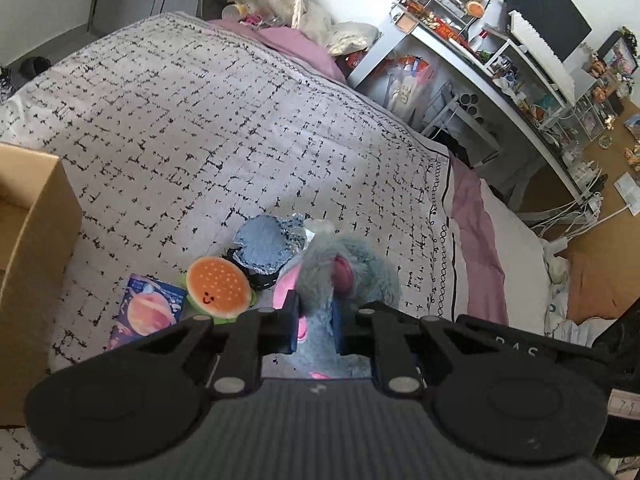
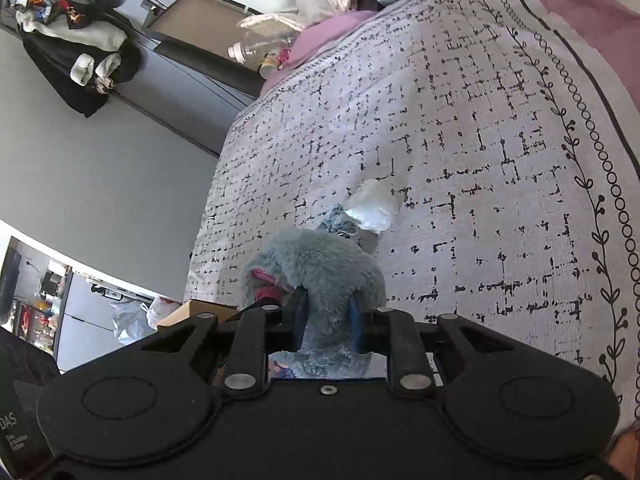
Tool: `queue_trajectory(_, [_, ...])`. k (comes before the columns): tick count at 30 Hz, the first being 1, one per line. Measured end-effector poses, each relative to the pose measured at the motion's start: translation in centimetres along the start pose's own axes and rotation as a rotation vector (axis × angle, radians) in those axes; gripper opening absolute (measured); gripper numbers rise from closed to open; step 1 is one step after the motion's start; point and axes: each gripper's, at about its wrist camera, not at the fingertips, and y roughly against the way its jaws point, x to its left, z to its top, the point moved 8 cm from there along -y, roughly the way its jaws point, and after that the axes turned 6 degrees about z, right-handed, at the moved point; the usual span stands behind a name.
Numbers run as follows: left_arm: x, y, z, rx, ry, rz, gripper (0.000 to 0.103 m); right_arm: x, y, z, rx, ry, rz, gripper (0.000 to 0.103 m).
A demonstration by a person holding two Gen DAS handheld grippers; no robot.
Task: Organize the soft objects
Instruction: 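Lift the grey plush toy with the left tool over the cardboard box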
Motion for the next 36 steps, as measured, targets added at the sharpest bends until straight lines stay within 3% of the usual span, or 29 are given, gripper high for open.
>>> queue_trajectory(36, [9.8,12.3,1.6,-0.158,0.109,0.004,0.014,13.9,-1.3,-6.0,0.044,0.222,0.159,0.021])
